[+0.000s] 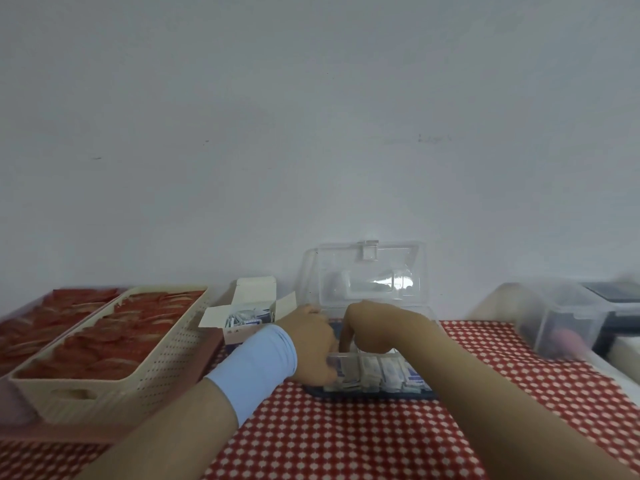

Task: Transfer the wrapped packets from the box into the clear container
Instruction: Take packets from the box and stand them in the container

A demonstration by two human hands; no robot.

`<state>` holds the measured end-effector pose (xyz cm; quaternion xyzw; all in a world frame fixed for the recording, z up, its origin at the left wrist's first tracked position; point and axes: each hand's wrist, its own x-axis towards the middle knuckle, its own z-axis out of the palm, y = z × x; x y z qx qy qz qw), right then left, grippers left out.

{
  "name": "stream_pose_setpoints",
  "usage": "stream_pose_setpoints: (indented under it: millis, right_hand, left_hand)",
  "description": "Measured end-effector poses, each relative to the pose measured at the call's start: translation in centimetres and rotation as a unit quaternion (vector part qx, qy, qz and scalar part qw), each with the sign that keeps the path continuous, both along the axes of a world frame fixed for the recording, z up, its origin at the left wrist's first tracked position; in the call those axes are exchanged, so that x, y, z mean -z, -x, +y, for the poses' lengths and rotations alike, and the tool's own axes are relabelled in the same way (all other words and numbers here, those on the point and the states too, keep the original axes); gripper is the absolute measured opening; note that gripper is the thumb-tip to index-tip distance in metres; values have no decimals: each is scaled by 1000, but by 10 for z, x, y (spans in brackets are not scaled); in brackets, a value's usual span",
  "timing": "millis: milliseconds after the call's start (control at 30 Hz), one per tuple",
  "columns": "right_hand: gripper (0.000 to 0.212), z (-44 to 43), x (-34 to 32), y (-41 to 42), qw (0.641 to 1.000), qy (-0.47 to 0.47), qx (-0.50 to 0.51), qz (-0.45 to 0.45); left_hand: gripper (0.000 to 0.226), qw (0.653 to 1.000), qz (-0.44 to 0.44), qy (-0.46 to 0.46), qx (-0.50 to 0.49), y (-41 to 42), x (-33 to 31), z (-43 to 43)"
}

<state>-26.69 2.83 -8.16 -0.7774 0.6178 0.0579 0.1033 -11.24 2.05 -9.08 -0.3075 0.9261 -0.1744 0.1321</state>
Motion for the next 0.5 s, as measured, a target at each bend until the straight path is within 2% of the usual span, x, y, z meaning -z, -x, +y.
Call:
stream_pose_setpoints:
  millis: [133,233,300,367,433,500]
  right_hand:
    - [48,-1,-2,3,999,-9,-24,-20]
    - [42,-2,-4,8,998,6,-12,-63]
    - [34,-2,-11,12,994,30,2,-108]
    - [38,-3,-22,13,988,62,19,-139]
    - [37,-4,-33,10,983,108,36,-142]
    - [31,-4,-41,-2,977,151,32,-145]
  left_hand:
    - [35,1000,3,-13,-10,0,1,-2]
    - [38,998,44,-42,-26,-1,-4,-1]
    - [39,990,122,-74,-22,-6,-13,1]
    - [42,970,217,-108,-14,-18,-26,1]
    - [33,942,309,-126,-27,-35,-39,-3]
    - [21,916,382,-108,-63,-55,-49,-11]
